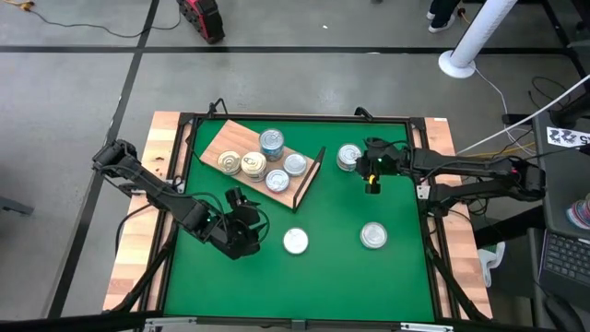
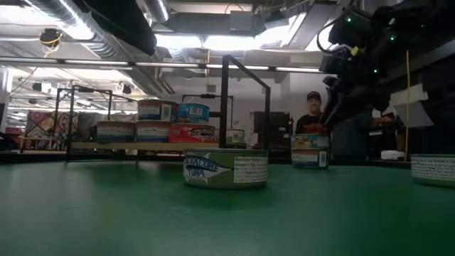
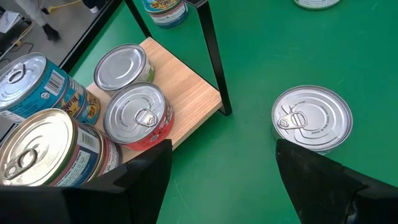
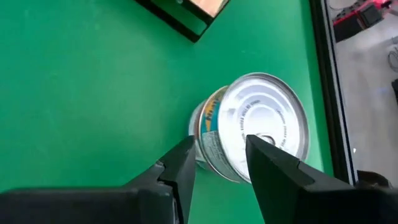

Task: Stack canned seafood by type on shelf
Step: Stack the sky blue tuna can on top of the sky blue tuna can

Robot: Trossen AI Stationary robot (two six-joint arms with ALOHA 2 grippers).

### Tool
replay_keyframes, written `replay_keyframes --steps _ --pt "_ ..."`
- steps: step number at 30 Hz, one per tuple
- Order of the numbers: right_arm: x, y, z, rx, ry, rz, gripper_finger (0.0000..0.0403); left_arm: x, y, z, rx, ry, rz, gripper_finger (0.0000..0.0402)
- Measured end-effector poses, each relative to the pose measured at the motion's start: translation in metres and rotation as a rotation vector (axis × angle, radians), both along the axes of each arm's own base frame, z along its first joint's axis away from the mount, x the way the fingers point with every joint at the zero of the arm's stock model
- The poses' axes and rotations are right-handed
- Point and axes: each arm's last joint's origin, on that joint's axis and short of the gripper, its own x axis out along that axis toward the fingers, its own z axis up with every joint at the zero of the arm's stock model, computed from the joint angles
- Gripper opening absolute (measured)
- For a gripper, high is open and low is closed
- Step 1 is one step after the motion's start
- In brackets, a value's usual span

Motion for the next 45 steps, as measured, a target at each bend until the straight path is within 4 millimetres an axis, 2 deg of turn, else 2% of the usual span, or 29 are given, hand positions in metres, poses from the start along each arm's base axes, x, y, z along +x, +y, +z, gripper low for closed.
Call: replay_keyframes --steps 17,21,30,45 --pt "0.026 -0.011 -0.033 -0.058 0.084 -0.029 0.014 0.0 0.0 0.0 -0.003 -0.003 0.002 0.028" --pt "0.027 -0.012 -0.035 -0.06 0.094 -0.032 0.0115 0.0 0.0 0.0 -0.003 -0.003 0.002 0.028" --pt "0.027 -0.011 -0.036 -0.047 0.099 -0.033 0.001 0.0 0.0 0.0 -0.003 -0.003 0.002 0.028" --pt "0.026 -0.011 -0.036 -0.016 0.08 -0.062 0.0002 0.0 0.0 0.0 -0.002 -0.003 0.003 0.028"
